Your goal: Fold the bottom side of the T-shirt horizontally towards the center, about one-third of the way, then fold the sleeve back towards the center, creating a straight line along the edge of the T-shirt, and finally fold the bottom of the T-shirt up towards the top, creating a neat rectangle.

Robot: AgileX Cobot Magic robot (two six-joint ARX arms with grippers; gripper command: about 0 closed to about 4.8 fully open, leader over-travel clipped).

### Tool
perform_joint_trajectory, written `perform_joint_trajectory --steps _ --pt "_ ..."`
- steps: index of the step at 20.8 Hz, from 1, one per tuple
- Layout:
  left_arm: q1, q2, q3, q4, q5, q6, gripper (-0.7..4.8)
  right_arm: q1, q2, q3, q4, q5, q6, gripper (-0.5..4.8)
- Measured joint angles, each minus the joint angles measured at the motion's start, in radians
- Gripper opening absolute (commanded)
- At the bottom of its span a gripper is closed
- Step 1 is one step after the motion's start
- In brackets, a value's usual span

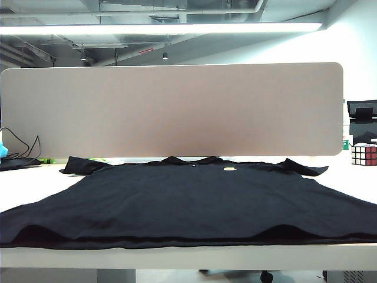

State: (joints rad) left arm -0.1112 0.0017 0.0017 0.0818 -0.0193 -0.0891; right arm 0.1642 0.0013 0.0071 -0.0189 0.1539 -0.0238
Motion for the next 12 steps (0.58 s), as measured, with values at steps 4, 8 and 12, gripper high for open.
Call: perform_joint_trajectory --steps 4,8,12 --pt "0.0 0.0 0.0 0.011 0.0 0.0 -0.06 0.0 0.0 0.0 0.0 0.0 0.0 -0.01" --pt "0.0 0.0 0.0 0.011 0.0 0.0 -0.06 0.0 0.0 0.0 0.0 0.0 0.0 -0.01" --pt "0.0 0.0 0.0 0.011 0.0 -0.018 -0.06 0.0 0.0 0.0 0.001 -0.004 0.042 -0.01"
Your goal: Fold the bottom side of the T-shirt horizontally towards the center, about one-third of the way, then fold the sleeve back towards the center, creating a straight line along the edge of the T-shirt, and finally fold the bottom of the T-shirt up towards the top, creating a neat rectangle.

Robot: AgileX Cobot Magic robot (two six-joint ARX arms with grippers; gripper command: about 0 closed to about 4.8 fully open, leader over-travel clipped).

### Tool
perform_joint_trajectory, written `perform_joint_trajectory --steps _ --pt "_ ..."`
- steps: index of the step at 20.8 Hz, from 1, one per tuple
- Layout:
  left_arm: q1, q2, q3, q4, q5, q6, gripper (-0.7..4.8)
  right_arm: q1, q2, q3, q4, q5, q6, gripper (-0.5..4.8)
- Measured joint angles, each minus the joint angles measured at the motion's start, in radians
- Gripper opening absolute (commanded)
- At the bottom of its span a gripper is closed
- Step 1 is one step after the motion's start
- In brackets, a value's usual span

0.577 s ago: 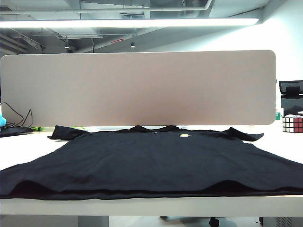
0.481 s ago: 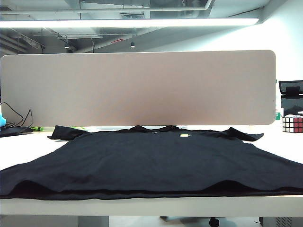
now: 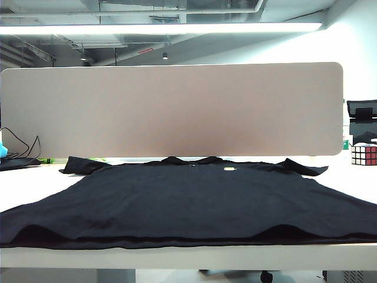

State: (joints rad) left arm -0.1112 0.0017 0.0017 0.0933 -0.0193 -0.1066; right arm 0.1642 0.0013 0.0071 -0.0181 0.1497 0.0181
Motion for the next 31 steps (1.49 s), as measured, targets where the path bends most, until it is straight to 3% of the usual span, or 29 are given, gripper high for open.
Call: perform_joint_trajectory --steps 3,9,12,15,18,20,22,23,25,26,29,31 --pt "0.0 0.005 0.014 -0.016 0.0 -0.128 -0.06 0.001 0.002 0.001 0.007 -0.081 0.034 -0.02" --pt "0.0 0.158 0.126 -0.084 0.0 -0.143 -0.06 0.002 0.076 0.068 -0.001 -0.067 0.064 -0.03" --pt "0.001 0.421 0.249 -0.072 0.024 -0.157 -0.06 0.001 0.252 0.157 0.003 -0.041 0.126 -0.02" --pt "0.001 0.703 0.324 -0.055 0.167 -0.157 -0.06 0.0 0.471 0.272 -0.041 -0.067 0.14 -0.02" --pt "0.021 0.972 0.406 -0.051 0.347 -0.157 -0.06 -0.007 0.779 0.473 -0.246 -0.124 0.126 -0.01" --pt "0.061 1.055 0.445 -0.046 0.421 -0.167 -0.06 -0.039 0.941 0.596 -0.383 -0.159 0.114 0.0" --pt "0.13 1.106 0.473 -0.057 0.503 -0.199 -0.06 -0.097 1.037 0.669 -0.469 -0.259 0.095 0.03" --pt "0.194 1.13 0.489 -0.073 0.573 -0.22 -0.06 -0.148 1.109 0.708 -0.504 -0.372 0.089 0.14" --pt "0.274 1.162 0.507 -0.095 0.67 -0.252 -0.06 -0.216 1.167 0.729 -0.533 -0.494 0.081 0.56" --pt "0.354 1.196 0.513 -0.118 0.769 -0.286 -0.06 -0.267 1.194 0.731 -0.558 -0.568 0.074 0.56" --pt "0.419 1.272 0.517 -0.162 0.904 -0.353 0.0 -0.362 1.258 0.731 -0.634 -0.623 0.016 1.57" --pt "0.418 1.308 0.517 -0.187 0.924 -0.357 0.68 -0.417 1.282 0.731 -0.709 -0.618 -0.026 2.0"
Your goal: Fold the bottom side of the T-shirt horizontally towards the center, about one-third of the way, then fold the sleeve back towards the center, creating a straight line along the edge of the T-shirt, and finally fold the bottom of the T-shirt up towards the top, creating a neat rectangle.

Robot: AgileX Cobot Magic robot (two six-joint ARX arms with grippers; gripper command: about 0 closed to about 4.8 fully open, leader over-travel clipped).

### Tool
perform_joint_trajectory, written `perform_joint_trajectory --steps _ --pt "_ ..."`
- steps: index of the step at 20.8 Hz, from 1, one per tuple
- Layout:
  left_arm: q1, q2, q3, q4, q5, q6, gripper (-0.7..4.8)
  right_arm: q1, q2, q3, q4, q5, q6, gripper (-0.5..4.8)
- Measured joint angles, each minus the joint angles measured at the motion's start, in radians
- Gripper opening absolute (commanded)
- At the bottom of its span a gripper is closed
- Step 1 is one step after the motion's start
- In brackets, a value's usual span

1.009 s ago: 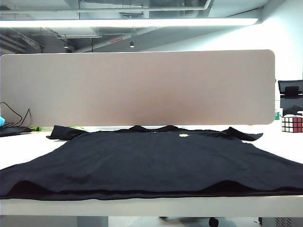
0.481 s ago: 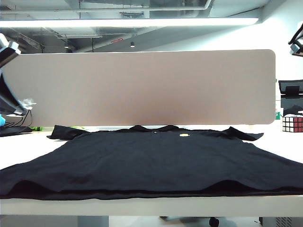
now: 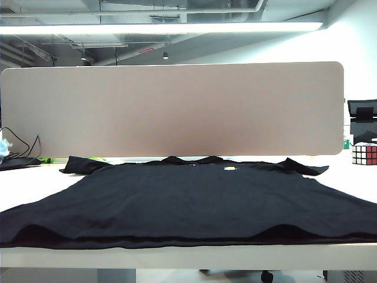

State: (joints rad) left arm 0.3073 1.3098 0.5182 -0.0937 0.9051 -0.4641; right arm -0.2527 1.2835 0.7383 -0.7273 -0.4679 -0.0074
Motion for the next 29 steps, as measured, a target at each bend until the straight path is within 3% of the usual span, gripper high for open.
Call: perform_joint_trajectory --steps 2,11,21,29 --pt "-0.016 0.021 0.0 -0.052 -0.003 0.018 1.22 -0.034 0.028 -0.001 -0.059 0.0 -0.026 2.12" --pt "-0.057 0.023 0.0 -0.301 -0.153 0.211 1.22 -0.037 0.032 -0.003 -0.092 0.0 -0.034 2.12" --pt "-0.094 0.02 0.004 -0.43 -0.202 0.301 1.25 -0.005 0.039 -0.015 -0.066 0.0 -0.035 2.12" --pt "-0.215 0.016 0.008 -0.424 -0.237 0.307 1.25 0.001 0.129 -0.016 -0.019 -0.015 -0.035 2.13"
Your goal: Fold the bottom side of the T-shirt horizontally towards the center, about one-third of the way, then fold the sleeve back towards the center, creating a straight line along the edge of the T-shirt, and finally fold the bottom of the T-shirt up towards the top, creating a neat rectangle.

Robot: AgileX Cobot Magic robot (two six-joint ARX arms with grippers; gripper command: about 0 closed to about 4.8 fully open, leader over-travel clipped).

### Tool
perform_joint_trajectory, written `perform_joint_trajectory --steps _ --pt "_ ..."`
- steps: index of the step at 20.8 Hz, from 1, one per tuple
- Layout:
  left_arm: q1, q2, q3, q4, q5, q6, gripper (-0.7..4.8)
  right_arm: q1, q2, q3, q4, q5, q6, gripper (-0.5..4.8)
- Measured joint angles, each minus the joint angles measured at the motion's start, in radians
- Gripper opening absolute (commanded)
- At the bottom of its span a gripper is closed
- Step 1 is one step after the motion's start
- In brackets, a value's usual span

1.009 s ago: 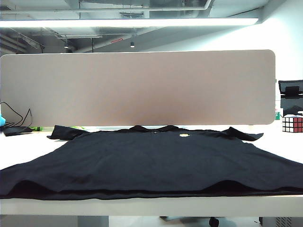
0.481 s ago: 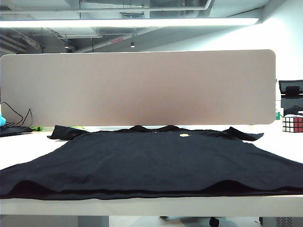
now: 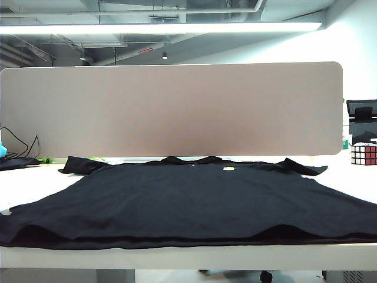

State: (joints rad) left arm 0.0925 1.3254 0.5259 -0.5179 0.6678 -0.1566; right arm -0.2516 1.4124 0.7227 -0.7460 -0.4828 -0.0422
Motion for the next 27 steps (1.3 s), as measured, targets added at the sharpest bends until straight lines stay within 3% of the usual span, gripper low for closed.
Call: perform_joint_trajectory --steps 3,14,21,23,26,27 --pt "0.002 0.0 0.0 -0.002 -0.002 0.0 1.25 0.026 0.024 0.005 0.02 -0.018 0.0 2.35" --pt "0.002 -0.001 0.001 0.0 -0.017 0.004 1.25 0.084 0.027 0.008 -0.002 -0.046 0.0 2.35" --pt "0.002 -0.001 0.001 0.008 -0.014 0.004 1.25 0.177 0.028 0.005 -0.001 -0.06 0.015 2.31" --pt "0.002 -0.001 0.001 0.01 -0.014 0.003 1.25 0.185 0.032 0.005 0.003 -0.055 0.021 2.04" --pt "0.002 -0.001 0.0 0.025 -0.016 0.004 1.14 0.185 0.04 0.005 0.011 -0.035 0.038 0.94" --pt "0.002 0.0 0.0 0.037 -0.017 0.004 1.05 0.186 0.042 0.004 0.016 -0.017 0.04 0.81"
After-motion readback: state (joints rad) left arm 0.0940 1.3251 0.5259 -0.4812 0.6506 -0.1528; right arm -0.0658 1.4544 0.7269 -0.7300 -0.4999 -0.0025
